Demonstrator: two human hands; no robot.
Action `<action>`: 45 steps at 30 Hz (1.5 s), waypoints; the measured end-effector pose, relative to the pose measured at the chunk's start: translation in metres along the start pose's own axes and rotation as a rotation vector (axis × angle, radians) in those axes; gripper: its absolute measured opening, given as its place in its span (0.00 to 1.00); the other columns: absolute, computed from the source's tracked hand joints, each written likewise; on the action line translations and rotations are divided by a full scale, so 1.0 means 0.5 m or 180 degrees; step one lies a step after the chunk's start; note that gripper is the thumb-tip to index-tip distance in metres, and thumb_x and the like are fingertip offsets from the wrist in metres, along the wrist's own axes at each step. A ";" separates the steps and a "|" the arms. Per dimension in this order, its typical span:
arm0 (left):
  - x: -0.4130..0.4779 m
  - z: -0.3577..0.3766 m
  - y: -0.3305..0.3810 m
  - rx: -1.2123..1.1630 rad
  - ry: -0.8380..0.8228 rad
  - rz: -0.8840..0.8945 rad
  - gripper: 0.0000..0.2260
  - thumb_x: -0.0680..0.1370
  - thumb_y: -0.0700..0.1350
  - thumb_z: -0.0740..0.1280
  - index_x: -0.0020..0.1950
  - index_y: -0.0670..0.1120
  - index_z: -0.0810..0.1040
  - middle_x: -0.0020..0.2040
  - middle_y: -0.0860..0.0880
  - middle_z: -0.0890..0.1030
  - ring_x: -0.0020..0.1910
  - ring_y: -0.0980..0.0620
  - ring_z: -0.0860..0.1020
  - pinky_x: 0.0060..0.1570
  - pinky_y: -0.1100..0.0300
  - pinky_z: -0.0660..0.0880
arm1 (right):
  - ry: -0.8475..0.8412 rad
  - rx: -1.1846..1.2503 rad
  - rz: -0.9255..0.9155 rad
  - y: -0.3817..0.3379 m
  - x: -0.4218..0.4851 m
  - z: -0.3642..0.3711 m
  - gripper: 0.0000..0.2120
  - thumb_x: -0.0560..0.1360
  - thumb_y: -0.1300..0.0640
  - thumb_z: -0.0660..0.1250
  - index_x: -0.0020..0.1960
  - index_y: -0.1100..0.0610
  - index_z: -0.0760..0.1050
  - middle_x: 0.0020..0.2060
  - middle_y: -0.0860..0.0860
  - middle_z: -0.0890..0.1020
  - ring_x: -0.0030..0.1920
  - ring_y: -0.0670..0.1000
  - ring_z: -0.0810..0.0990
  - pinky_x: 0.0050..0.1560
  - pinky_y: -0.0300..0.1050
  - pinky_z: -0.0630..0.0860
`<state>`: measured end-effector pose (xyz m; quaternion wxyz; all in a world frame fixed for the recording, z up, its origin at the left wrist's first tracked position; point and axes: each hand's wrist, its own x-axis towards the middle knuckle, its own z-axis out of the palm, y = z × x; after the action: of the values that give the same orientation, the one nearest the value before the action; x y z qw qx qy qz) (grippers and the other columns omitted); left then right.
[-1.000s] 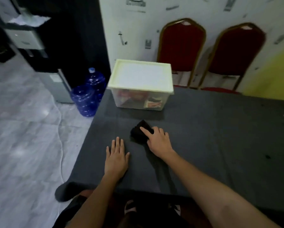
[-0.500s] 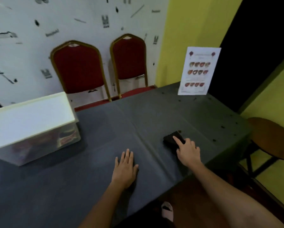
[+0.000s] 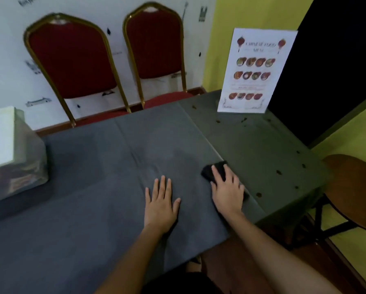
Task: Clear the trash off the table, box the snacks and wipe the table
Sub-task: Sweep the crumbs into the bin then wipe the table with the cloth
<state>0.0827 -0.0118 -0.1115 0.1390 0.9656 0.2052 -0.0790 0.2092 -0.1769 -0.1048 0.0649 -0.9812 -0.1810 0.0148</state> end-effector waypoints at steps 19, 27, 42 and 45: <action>-0.002 0.023 0.005 0.0043 0.0386 -0.0238 0.31 0.77 0.62 0.42 0.78 0.51 0.47 0.78 0.53 0.47 0.75 0.56 0.40 0.74 0.52 0.38 | 0.0013 -0.0087 -0.1487 0.109 0.145 -0.009 0.24 0.72 0.57 0.60 0.67 0.44 0.72 0.67 0.49 0.74 0.59 0.57 0.77 0.46 0.49 0.74; -0.003 0.024 0.002 0.0036 0.0349 -0.0184 0.32 0.77 0.61 0.42 0.78 0.49 0.48 0.78 0.51 0.47 0.75 0.55 0.40 0.74 0.50 0.41 | -0.0126 0.0231 -0.1692 -0.040 0.097 0.025 0.26 0.72 0.59 0.66 0.68 0.44 0.71 0.70 0.51 0.72 0.61 0.59 0.75 0.51 0.52 0.74; -0.003 0.026 0.001 -0.0132 0.0520 -0.0089 0.31 0.78 0.60 0.45 0.78 0.48 0.53 0.78 0.50 0.52 0.77 0.50 0.48 0.74 0.49 0.44 | -0.0118 0.0059 -0.1031 -0.045 0.153 0.003 0.26 0.75 0.59 0.59 0.72 0.44 0.66 0.73 0.51 0.67 0.65 0.59 0.70 0.55 0.53 0.70; -0.003 0.023 0.000 -0.0071 0.0435 -0.0096 0.30 0.78 0.59 0.45 0.77 0.46 0.55 0.78 0.48 0.55 0.77 0.48 0.52 0.73 0.46 0.48 | -0.0211 0.0045 -0.1600 -0.042 0.065 0.016 0.29 0.70 0.59 0.66 0.69 0.43 0.70 0.70 0.50 0.72 0.60 0.58 0.76 0.49 0.49 0.75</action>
<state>0.0802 -0.0160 -0.1221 0.1342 0.9639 0.2296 -0.0127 0.2317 -0.1450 -0.1099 0.0674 -0.9039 -0.4212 0.0316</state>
